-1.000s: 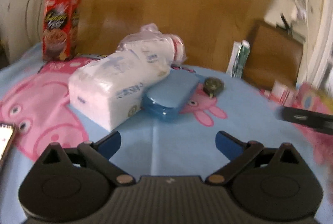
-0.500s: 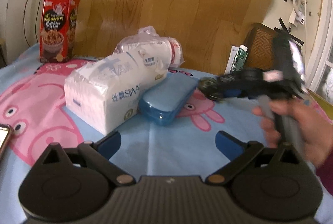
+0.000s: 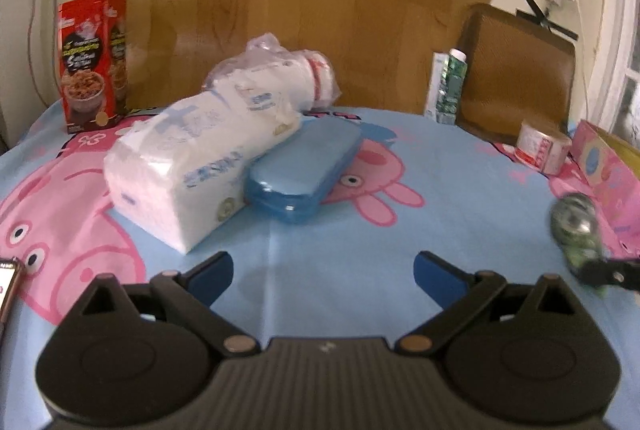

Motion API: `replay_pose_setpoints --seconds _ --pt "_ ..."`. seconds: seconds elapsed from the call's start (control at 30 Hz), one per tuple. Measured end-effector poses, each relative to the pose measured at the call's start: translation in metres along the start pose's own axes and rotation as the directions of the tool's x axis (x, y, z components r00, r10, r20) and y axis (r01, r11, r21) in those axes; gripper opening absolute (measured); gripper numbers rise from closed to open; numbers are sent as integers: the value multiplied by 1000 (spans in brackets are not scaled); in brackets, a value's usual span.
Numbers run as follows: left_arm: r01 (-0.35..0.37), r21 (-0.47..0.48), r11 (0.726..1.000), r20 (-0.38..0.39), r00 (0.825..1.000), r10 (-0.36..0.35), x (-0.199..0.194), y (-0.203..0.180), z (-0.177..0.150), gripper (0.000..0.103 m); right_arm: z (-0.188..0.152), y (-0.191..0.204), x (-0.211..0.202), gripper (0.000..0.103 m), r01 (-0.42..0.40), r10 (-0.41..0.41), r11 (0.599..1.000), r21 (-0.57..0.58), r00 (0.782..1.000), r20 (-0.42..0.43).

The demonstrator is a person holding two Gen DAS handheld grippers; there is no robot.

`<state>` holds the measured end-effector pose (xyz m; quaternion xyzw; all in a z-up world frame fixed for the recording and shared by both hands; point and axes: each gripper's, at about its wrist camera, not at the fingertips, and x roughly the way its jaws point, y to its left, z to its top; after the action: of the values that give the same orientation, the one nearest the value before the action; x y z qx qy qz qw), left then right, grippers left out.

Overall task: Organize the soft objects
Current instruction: 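Reach to the green correction tape and grasp it with the left tool, then carry the correction tape over the tin and open the left tool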

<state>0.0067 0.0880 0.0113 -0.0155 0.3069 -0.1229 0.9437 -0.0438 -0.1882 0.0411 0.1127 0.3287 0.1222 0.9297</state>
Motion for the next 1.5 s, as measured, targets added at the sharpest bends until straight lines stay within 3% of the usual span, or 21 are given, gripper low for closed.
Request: replay_pose_setpoints --seconds 0.1,0.23,0.27,0.37,0.43,0.53,0.6,0.63,0.7,0.8,1.0,1.17,1.3,1.4,1.5 --pt "151 -16 988 -24 988 -151 -3 -25 8 99 -20 -4 -27 22 75 -74 997 -16 995 61" --pt "322 36 946 -70 945 -319 -3 -82 25 99 -31 1 -38 33 192 -176 975 -112 975 134" --pt "360 44 932 -97 930 -355 0 -98 29 98 -31 -2 -39 40 198 -181 973 -115 973 142" --pt "439 56 897 -184 887 -423 10 -138 36 95 -31 -6 -40 53 193 -174 975 -108 972 161" --pt "457 56 888 -237 870 -433 19 -159 35 92 -31 -6 -36 55 178 -160 978 -112 975 153" --pt "422 66 904 -286 876 -388 34 -175 28 83 -34 -6 -24 55 148 -133 981 -126 984 115" --pt "407 45 912 -294 878 -377 42 -178 24 76 -34 -3 -19 43 148 -130 975 -165 985 118" --pt "406 52 912 -283 882 -377 42 -181 23 63 -34 0 -16 38 152 -130 968 -197 984 122" --pt "381 82 921 -280 896 -345 41 -189 22 57 -34 0 -16 38 130 -106 973 -189 986 130" --pt "391 100 915 -253 899 -356 31 -199 32 57 -33 -5 -27 37 139 -103 974 -177 975 196" --pt "456 210 865 -164 888 -429 14 -251 73 57 -11 -30 -64 38 234 -172 963 -134 915 364" --pt "514 266 816 -149 858 -492 34 -313 93 58 9 -72 -89 38 318 -272 947 -41 866 420" --pt "528 248 812 -170 849 -500 61 -345 98 61 20 -105 -89 38 364 -339 931 21 843 418" --pt "494 253 832 -179 869 -461 73 -361 97 63 25 -114 -75 39 420 -410 905 70 816 408" --pt "469 271 841 -167 883 -438 68 -361 94 71 19 -120 -80 39 392 -404 912 118 816 414"
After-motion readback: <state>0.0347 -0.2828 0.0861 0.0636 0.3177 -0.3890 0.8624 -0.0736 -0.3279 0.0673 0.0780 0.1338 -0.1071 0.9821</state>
